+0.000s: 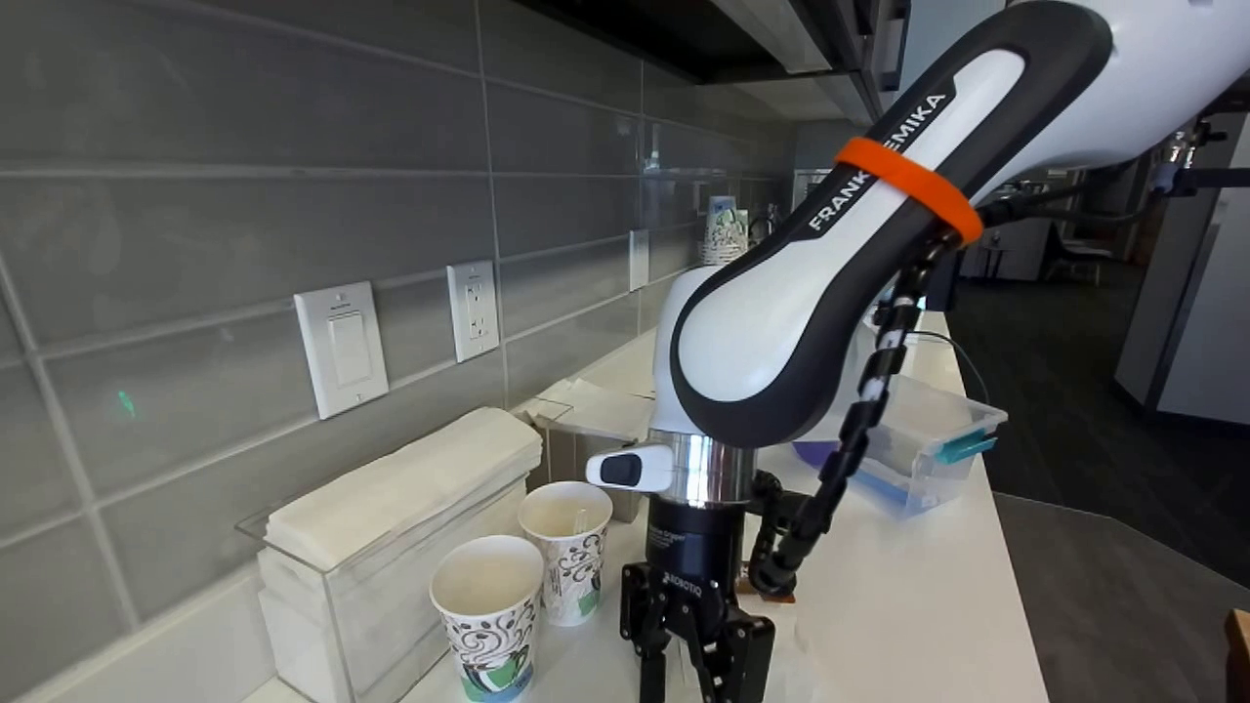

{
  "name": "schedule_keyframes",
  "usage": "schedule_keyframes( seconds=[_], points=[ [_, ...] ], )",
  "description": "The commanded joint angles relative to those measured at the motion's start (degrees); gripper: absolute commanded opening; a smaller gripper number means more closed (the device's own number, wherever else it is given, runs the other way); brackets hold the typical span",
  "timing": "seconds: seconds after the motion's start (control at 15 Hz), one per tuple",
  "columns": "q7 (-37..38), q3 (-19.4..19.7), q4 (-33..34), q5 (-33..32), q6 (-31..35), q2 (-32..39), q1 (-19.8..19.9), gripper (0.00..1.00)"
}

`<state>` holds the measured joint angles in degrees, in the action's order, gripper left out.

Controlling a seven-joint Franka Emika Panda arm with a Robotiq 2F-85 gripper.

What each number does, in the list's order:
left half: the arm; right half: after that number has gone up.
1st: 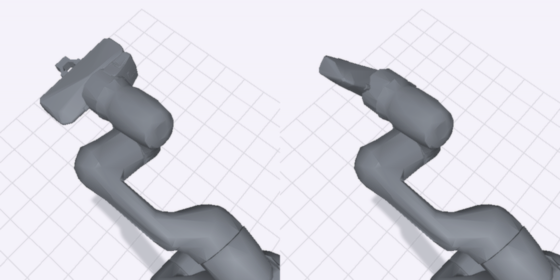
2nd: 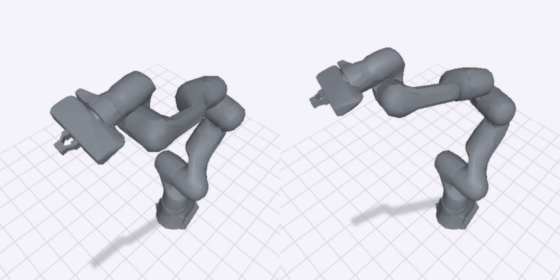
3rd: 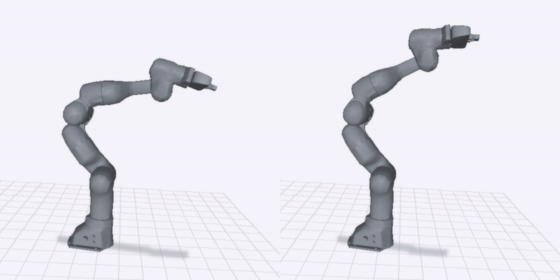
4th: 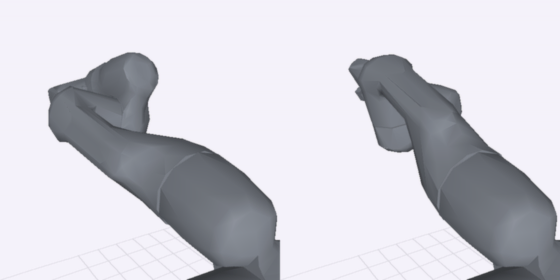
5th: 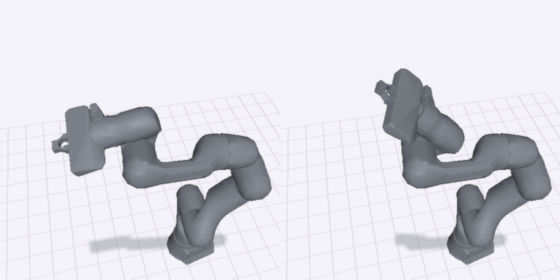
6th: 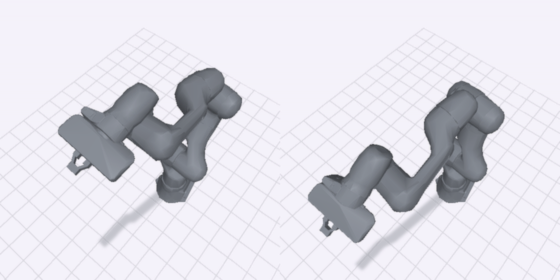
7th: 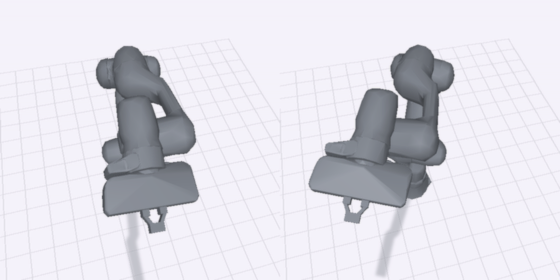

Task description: Pick up the lid from the counter and put it on the lid

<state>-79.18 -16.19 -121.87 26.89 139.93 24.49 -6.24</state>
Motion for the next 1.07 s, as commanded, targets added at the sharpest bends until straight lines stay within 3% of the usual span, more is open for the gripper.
schedule_keyframes(
  seconds=[0.0,0.07,0.13,0.4,0.53,1.0],
  points=[
    [0.17,-1.18,0.77,-1.91,0.06,1.63,1.1,0.57],
    [0.35,-1.09,0.82,-2.28,-0.16,1.55,1.13,0.43],
    [0.56,-1.03,0.9,-2.53,-0.41,1.47,1.18,0.35],
    [1.24,-0.81,0.58,-3.37,-0.94,1.12,1.23,0.22],
    [1.31,-0.69,0.48,-3.68,-0.96,0.87,1.25,0.01],
    [3.97,-0.61,0.3,-3.2,-2.58,-0.95,1.44,0.04]
  ],
)
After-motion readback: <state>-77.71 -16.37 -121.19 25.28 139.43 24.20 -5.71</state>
